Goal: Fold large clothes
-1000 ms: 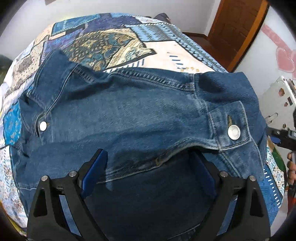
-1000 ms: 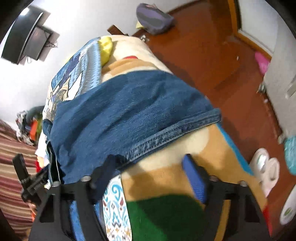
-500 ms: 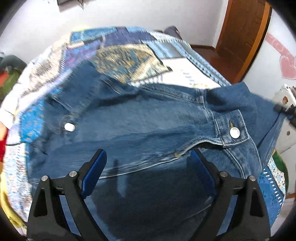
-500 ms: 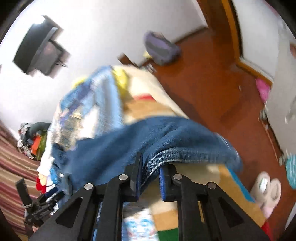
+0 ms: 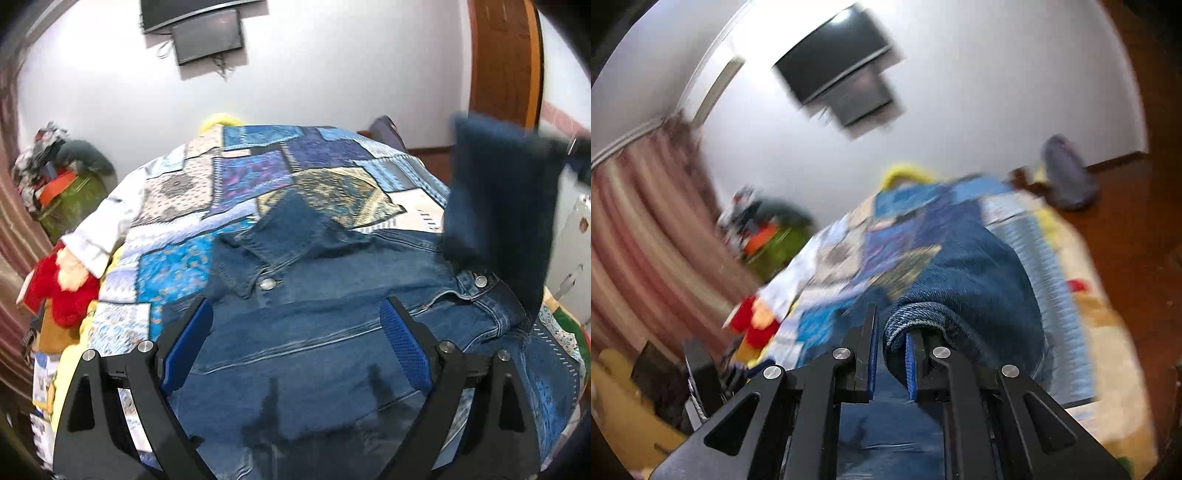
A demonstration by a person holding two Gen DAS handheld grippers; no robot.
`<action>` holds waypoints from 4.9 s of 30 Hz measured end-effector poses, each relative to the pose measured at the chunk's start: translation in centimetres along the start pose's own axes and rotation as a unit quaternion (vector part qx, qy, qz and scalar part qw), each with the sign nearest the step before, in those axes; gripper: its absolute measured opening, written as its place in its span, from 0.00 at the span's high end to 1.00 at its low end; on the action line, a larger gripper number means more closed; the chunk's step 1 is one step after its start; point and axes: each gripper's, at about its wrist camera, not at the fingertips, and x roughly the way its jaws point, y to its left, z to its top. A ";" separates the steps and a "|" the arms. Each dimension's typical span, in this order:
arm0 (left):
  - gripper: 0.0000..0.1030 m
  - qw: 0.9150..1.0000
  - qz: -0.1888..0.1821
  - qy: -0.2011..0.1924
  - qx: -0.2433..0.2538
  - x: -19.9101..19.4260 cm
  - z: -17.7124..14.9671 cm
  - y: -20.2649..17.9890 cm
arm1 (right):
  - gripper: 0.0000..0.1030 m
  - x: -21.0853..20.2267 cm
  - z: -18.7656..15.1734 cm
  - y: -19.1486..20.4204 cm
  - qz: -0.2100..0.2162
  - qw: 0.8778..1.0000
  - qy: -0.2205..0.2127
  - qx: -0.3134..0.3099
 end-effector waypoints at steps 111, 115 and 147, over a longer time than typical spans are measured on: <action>0.72 0.989 0.043 -0.037 -0.134 2.5 0.3 12.8 | 0.20 3.8 -8.5 -6.8 -0.165 0.979 0.122 0.019; 0.71 0.990 0.038 0.042 -0.130 7.4 -2.9 14.4 | 0.19 6.9 -10.9 -6.9 -0.157 0.972 0.172 0.015; 0.23 0.963 -0.028 0.183 -0.194 10.8 -10.9 23.2 | 0.14 6.5 -7.3 -6.4 -0.131 0.978 0.164 0.021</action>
